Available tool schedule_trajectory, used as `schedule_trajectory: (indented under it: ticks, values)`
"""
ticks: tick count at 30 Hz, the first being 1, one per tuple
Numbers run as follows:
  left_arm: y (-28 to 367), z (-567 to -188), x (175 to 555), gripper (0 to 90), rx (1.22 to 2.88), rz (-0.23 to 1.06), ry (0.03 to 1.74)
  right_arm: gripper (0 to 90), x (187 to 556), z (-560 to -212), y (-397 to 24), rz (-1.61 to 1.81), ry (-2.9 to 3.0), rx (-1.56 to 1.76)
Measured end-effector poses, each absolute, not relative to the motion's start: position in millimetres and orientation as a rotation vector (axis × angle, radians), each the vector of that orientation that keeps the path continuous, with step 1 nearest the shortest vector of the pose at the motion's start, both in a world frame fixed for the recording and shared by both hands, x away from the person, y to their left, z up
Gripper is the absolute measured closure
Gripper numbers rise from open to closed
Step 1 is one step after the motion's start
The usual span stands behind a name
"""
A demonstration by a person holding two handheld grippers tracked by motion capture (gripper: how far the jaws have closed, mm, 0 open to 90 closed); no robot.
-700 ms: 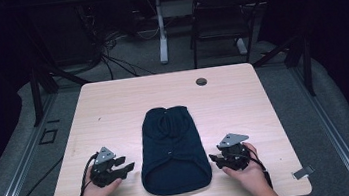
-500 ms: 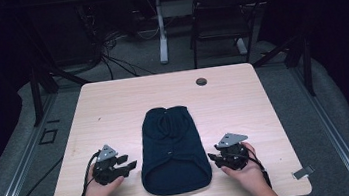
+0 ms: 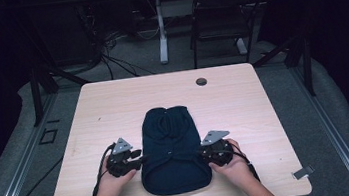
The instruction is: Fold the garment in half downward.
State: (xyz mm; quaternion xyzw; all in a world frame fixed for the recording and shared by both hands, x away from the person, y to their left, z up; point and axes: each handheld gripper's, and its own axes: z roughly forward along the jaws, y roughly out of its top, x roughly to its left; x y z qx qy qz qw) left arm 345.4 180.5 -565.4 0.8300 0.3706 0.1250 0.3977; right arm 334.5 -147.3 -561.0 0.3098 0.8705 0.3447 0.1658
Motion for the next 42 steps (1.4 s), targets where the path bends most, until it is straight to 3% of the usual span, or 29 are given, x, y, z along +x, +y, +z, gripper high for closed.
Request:
schedule_trajectory:
  ticks: [11, 42]
  values:
    - [155, -579, 353, 72.1, 2.191, 0.347, 0.879, 78.7, 338, -571, -135, 1.002, 2.491, 0.863]
    - [157, -575, 323, 73.0, 2.269, 0.281, 0.808, 77.0, 313, -566, -139, 1.002, 2.696, 0.789]
